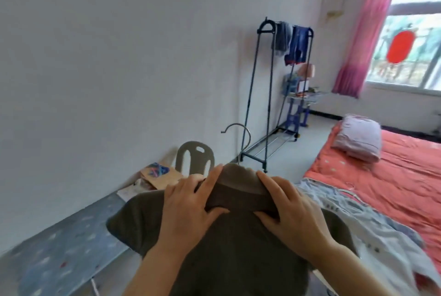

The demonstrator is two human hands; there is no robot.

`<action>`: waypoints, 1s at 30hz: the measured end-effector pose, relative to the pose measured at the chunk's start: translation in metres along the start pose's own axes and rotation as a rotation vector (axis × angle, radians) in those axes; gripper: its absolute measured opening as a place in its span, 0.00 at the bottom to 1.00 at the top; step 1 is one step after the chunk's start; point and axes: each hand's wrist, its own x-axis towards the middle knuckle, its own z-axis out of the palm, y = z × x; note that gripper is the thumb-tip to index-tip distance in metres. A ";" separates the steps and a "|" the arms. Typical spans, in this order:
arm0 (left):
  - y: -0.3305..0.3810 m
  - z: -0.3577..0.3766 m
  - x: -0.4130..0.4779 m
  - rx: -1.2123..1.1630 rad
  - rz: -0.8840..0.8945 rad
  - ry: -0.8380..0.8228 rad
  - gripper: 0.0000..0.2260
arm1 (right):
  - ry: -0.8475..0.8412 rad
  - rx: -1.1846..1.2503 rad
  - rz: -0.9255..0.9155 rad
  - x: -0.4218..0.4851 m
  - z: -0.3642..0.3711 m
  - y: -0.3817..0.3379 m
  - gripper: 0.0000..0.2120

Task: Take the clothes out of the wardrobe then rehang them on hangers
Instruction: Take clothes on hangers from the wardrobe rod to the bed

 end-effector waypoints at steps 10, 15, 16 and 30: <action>0.145 0.146 0.080 -0.304 0.331 -0.124 0.44 | -0.026 -0.206 0.350 -0.066 -0.018 0.159 0.40; 0.183 0.202 0.114 -0.429 0.447 -0.126 0.35 | -0.040 -0.261 0.526 -0.077 -0.010 0.203 0.34; 0.189 0.211 0.120 -0.455 0.463 -0.135 0.35 | -0.046 -0.268 0.552 -0.078 -0.009 0.209 0.34; 0.254 0.341 0.161 -0.584 0.514 -0.348 0.34 | -0.168 -0.150 0.700 -0.076 0.048 0.330 0.35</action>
